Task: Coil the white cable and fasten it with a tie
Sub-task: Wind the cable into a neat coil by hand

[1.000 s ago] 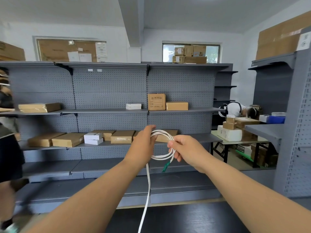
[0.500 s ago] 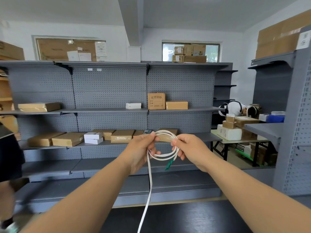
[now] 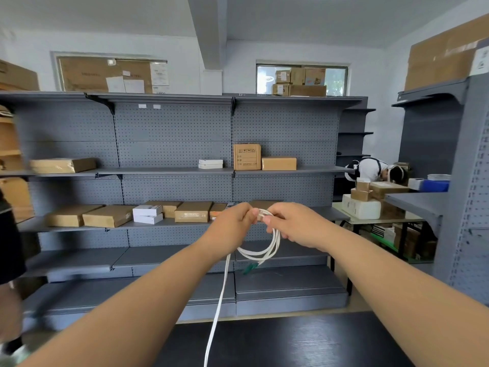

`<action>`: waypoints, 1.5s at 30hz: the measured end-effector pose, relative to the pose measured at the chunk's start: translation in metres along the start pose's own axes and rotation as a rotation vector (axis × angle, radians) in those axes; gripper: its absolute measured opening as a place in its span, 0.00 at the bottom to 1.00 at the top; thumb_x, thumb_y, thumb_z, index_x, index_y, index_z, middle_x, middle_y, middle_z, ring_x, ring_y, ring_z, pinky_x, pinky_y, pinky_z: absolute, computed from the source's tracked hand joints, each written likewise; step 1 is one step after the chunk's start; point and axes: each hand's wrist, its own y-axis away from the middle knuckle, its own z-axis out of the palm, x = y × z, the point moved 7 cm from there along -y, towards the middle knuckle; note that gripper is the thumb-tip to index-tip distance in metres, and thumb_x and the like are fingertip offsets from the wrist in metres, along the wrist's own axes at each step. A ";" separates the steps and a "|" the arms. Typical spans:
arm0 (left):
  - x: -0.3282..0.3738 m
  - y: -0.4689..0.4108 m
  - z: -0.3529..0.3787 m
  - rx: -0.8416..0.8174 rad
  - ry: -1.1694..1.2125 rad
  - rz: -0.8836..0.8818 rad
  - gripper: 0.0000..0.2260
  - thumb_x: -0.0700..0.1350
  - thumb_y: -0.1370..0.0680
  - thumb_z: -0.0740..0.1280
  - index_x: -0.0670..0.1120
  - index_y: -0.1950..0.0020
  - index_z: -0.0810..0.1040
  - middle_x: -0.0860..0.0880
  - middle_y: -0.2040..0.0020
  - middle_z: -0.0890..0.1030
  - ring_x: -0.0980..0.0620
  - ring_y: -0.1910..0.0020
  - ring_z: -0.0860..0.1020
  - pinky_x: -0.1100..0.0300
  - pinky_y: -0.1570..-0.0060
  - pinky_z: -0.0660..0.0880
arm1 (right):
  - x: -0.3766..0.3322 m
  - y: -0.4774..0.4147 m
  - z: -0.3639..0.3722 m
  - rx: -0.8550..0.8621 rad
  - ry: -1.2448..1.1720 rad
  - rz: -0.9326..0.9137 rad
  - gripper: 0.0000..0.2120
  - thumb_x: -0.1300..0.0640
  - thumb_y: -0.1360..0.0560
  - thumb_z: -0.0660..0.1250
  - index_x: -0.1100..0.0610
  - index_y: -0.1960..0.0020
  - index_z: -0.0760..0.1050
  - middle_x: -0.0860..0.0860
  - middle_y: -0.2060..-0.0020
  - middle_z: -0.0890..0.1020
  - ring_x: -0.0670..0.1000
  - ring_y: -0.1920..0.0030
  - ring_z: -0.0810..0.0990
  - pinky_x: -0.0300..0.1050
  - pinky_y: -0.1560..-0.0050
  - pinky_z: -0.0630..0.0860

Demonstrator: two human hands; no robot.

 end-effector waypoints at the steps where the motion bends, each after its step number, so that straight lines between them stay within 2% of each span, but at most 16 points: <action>1: 0.001 -0.001 0.000 -0.010 -0.018 0.006 0.12 0.49 0.18 0.55 0.49 0.60 0.70 0.50 0.66 0.71 0.53 0.70 0.69 0.64 0.68 0.68 | -0.001 0.000 0.000 -0.005 0.062 -0.010 0.10 0.52 0.20 0.58 0.56 0.52 0.75 0.43 0.67 0.77 0.40 0.72 0.71 0.35 0.68 0.66; 3: 0.001 -0.002 0.000 -0.023 -0.019 0.010 0.12 0.49 0.18 0.55 0.49 0.59 0.71 0.50 0.66 0.71 0.55 0.71 0.69 0.71 0.74 0.66 | 0.000 -0.002 0.001 0.003 0.099 -0.015 0.10 0.53 0.20 0.58 0.56 0.55 0.74 0.42 0.72 0.73 0.37 0.76 0.72 0.32 0.72 0.65; 5: -0.001 -0.003 0.001 -0.021 0.030 0.002 0.12 0.49 0.18 0.56 0.46 0.57 0.73 0.50 0.68 0.71 0.55 0.72 0.70 0.73 0.74 0.67 | 0.002 -0.003 0.002 0.024 0.088 -0.012 0.10 0.54 0.20 0.59 0.57 0.55 0.75 0.43 0.70 0.75 0.37 0.76 0.73 0.29 0.73 0.65; 7: -0.007 -0.002 0.003 -0.033 0.204 -0.026 0.12 0.49 0.19 0.59 0.45 0.58 0.74 0.50 0.70 0.71 0.54 0.73 0.72 0.68 0.69 0.70 | 0.005 -0.003 0.000 0.051 0.068 -0.002 0.11 0.54 0.20 0.59 0.59 0.54 0.76 0.44 0.67 0.77 0.41 0.74 0.72 0.33 0.70 0.67; 10: -0.020 0.001 0.007 -0.052 0.531 -0.131 0.13 0.51 0.20 0.61 0.45 0.61 0.74 0.50 0.70 0.75 0.52 0.70 0.73 0.60 0.63 0.71 | 0.011 -0.002 -0.009 0.132 0.013 0.038 0.11 0.55 0.20 0.59 0.58 0.56 0.76 0.44 0.70 0.76 0.42 0.73 0.71 0.36 0.68 0.68; 13: -0.030 0.009 0.018 -0.099 0.761 -0.241 0.16 0.55 0.20 0.57 0.46 0.59 0.76 0.49 0.65 0.78 0.53 0.65 0.77 0.57 0.56 0.76 | 0.020 -0.003 -0.018 0.216 -0.058 0.085 0.12 0.56 0.21 0.60 0.61 0.55 0.78 0.50 0.66 0.79 0.46 0.71 0.73 0.47 0.60 0.73; 15: -0.036 0.014 0.028 -0.137 0.861 -0.288 0.19 0.58 0.20 0.53 0.46 0.54 0.76 0.49 0.60 0.80 0.52 0.60 0.81 0.55 0.51 0.76 | 0.025 -0.004 -0.019 0.249 -0.114 0.112 0.12 0.57 0.21 0.59 0.62 0.54 0.78 0.50 0.67 0.79 0.47 0.71 0.73 0.47 0.61 0.73; 18: -0.045 0.021 0.042 -0.192 0.904 -0.342 0.26 0.62 0.21 0.48 0.46 0.44 0.76 0.50 0.55 0.82 0.51 0.58 0.82 0.56 0.55 0.75 | 0.032 -0.004 -0.017 0.292 -0.210 0.161 0.12 0.57 0.21 0.59 0.61 0.55 0.78 0.50 0.69 0.78 0.48 0.72 0.72 0.43 0.66 0.71; 21: -0.051 0.027 0.049 -0.186 0.964 -0.362 0.23 0.57 0.20 0.47 0.45 0.43 0.76 0.46 0.52 0.82 0.50 0.63 0.80 0.57 0.58 0.74 | 0.042 -0.005 -0.016 0.329 -0.345 0.223 0.12 0.57 0.21 0.60 0.60 0.57 0.78 0.53 0.67 0.79 0.49 0.72 0.71 0.42 0.68 0.70; 24: -0.052 0.030 0.050 -0.111 1.012 -0.315 0.18 0.51 0.25 0.55 0.45 0.41 0.73 0.45 0.52 0.82 0.50 0.65 0.79 0.58 0.59 0.73 | 0.053 -0.006 -0.014 0.373 -0.506 0.288 0.12 0.58 0.21 0.61 0.58 0.61 0.77 0.56 0.67 0.78 0.50 0.71 0.70 0.47 0.65 0.69; 26: -0.049 0.030 0.050 -0.054 0.972 -0.287 0.18 0.47 0.30 0.59 0.45 0.42 0.73 0.47 0.52 0.81 0.52 0.65 0.79 0.59 0.60 0.73 | 0.059 -0.006 -0.012 0.402 -0.582 0.322 0.12 0.58 0.22 0.61 0.58 0.62 0.76 0.57 0.67 0.77 0.50 0.72 0.70 0.47 0.64 0.68; 28: -0.044 0.030 0.051 -0.007 0.902 -0.260 0.10 0.45 0.23 0.60 0.46 0.44 0.73 0.48 0.51 0.80 0.53 0.64 0.77 0.60 0.60 0.72 | 0.062 -0.006 -0.008 0.432 -0.649 0.354 0.12 0.58 0.22 0.61 0.57 0.63 0.76 0.58 0.67 0.77 0.50 0.73 0.70 0.46 0.65 0.68; 29: -0.040 0.029 0.051 0.016 0.882 -0.252 0.08 0.44 0.20 0.57 0.46 0.45 0.74 0.49 0.52 0.80 0.53 0.64 0.77 0.61 0.60 0.72 | 0.063 -0.006 -0.005 0.444 -0.687 0.367 0.12 0.58 0.21 0.61 0.58 0.63 0.76 0.58 0.66 0.77 0.49 0.73 0.70 0.45 0.66 0.68; 33: -0.032 0.025 0.051 0.125 0.857 -0.240 0.13 0.46 0.17 0.53 0.47 0.50 0.77 0.50 0.55 0.81 0.54 0.64 0.77 0.61 0.60 0.73 | 0.062 -0.006 0.006 0.476 -0.817 0.392 0.13 0.59 0.21 0.60 0.59 0.63 0.75 0.57 0.67 0.77 0.48 0.72 0.69 0.40 0.70 0.67; 37: -0.033 0.020 0.048 0.198 0.916 -0.288 0.14 0.47 0.17 0.53 0.46 0.47 0.78 0.49 0.53 0.79 0.57 0.65 0.76 0.63 0.65 0.71 | 0.058 -0.005 0.013 0.512 -0.880 0.395 0.13 0.60 0.20 0.59 0.59 0.63 0.75 0.55 0.69 0.75 0.48 0.73 0.69 0.40 0.70 0.68; 45: -0.030 0.017 0.043 0.070 1.083 -0.394 0.10 0.50 0.19 0.58 0.50 0.50 0.79 0.58 0.58 0.80 0.58 0.68 0.70 0.64 0.67 0.64 | 0.052 -0.003 0.019 0.515 -0.883 0.395 0.13 0.58 0.20 0.59 0.58 0.61 0.76 0.52 0.72 0.74 0.48 0.72 0.70 0.40 0.69 0.69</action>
